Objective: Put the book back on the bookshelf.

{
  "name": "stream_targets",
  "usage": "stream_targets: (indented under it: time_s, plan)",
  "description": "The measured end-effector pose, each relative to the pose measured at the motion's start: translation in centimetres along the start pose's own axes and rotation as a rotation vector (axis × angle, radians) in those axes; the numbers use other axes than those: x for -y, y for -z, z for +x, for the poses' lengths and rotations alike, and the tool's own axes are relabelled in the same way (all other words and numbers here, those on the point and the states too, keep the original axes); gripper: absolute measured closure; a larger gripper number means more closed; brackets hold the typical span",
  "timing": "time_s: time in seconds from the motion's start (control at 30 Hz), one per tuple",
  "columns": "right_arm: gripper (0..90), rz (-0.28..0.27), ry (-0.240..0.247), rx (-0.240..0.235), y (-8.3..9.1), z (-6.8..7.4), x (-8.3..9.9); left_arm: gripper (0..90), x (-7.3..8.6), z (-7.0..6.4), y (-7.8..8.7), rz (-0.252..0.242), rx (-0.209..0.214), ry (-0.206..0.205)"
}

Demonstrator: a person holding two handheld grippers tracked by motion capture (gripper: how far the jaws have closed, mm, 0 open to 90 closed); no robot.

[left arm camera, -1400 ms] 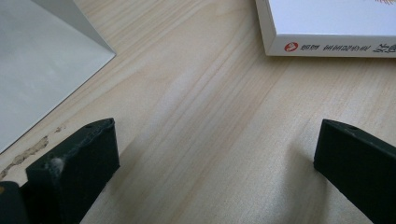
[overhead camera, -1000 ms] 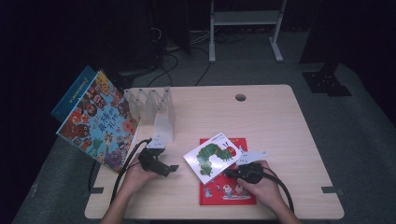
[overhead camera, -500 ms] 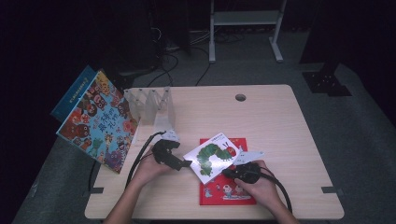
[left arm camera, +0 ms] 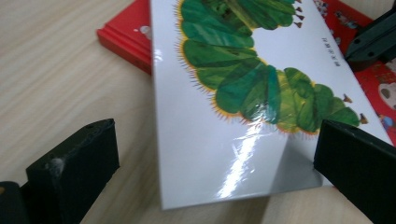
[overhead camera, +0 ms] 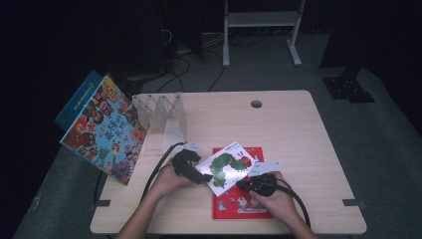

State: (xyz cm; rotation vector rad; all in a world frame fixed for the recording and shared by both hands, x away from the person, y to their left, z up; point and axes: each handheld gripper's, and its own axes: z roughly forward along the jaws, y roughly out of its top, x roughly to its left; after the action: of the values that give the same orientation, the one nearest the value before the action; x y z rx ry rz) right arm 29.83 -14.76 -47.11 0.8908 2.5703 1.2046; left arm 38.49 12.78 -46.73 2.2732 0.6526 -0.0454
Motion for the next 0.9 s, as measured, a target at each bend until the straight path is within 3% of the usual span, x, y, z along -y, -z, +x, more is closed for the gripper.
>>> stream_targets:
  time_s: [0.27,0.6,0.8,0.9]
  plan:
    - [88.6,0.005,0.021,-0.002,-0.2,0.7,-0.2,0.0,-0.1,-0.5,-0.8,0.01,0.053,0.021]
    - [89.2,-0.007,0.001,0.021,-0.3,0.9,-0.1,0.0,-0.9,-0.8,-0.8,0.062,0.022,0.042]
    - [89.3,-0.014,-0.009,0.027,-0.5,1.1,-0.1,2.9,-1.0,-0.4,-0.5,0.035,0.025,0.072]
    - [89.3,-0.013,-0.008,0.03,-0.5,1.1,-0.2,4.6,-1.2,-0.5,0.1,-0.002,0.02,0.078]
